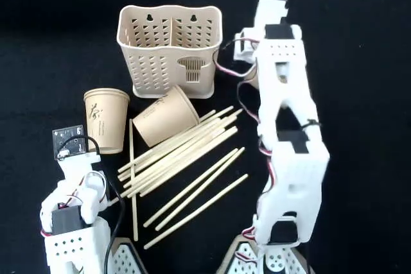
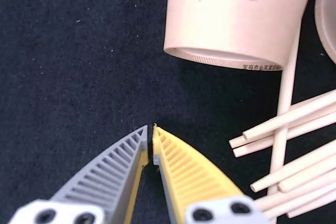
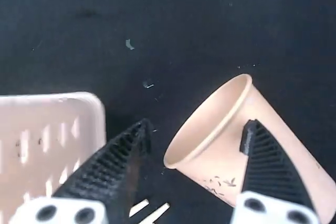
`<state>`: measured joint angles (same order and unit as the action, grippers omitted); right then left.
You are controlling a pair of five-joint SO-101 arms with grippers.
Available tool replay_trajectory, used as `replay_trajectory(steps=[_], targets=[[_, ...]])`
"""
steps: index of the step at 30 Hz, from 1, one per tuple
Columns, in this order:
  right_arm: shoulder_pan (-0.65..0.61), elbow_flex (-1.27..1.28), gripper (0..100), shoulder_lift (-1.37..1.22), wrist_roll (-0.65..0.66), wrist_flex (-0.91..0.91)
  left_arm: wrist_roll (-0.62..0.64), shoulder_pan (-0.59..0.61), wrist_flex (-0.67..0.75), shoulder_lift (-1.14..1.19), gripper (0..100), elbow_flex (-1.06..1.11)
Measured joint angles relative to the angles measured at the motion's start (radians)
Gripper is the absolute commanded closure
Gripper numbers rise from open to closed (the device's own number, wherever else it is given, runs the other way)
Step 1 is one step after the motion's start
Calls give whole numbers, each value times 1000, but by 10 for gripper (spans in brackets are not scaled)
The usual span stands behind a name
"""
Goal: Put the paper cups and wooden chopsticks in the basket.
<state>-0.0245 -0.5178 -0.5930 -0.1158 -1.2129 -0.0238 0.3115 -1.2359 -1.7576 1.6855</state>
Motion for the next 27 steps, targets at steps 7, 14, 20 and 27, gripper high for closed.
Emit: replay_trajectory(steps=[7, 14, 20, 27], targets=[[0, -267, 820, -135, 120, -242, 0, 0, 0, 0, 967, 0], [21, -387, 832, -158, 361, -443, 0, 0, 0, 0, 967, 0], [72, -428, 832, -161, 519, -539, 0, 0, 0, 0, 967, 0], [104, -434, 695, -100, 400, -542, 0, 0, 0, 0, 967, 0]])
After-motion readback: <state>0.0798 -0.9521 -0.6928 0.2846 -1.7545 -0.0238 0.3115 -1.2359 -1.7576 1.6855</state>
